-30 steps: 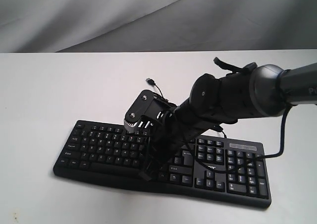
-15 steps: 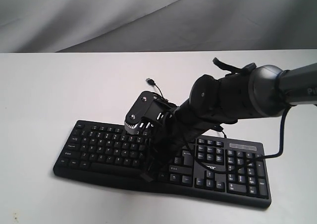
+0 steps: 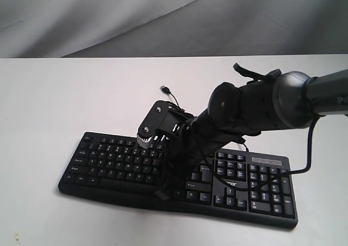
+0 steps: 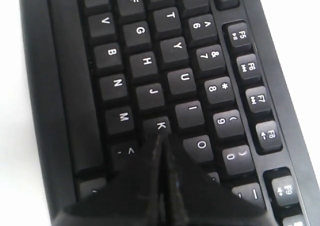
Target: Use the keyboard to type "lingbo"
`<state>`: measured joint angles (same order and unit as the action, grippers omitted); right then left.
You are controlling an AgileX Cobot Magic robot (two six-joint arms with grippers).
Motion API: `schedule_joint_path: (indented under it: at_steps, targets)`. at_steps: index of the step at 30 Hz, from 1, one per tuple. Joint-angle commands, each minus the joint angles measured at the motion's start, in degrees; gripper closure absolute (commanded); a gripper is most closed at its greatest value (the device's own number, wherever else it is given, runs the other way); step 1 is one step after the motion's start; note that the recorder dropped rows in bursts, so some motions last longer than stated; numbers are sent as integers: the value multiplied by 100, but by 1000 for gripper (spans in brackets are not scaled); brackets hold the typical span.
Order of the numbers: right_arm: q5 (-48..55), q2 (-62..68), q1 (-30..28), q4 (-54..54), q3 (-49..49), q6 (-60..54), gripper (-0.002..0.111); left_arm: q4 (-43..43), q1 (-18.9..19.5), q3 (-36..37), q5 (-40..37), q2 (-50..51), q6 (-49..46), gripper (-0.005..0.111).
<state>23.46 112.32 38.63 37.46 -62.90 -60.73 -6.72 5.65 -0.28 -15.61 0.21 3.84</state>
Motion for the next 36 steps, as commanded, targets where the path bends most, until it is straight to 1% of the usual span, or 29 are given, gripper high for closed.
schedule_joint_path:
  at_steps: [1,16,23,28,36]
  targets:
    - [-6,7,-15,-39,44,-14,108,1,6,28,63,-21,12,106]
    - [-98,162,-39,-39,44,-14,108,1,6,28,63,-21,12,106]
    - [-75,-58,-38,-39,11,-14,108,1,6,28,63,-21,12,106]
    - [-348,-89,11,-39,15,-50,108,1,6,28,63,-21,12,106]
    - [-182,90,25,-28,-476,-50,108,1,6,28,63,-21,12,106]
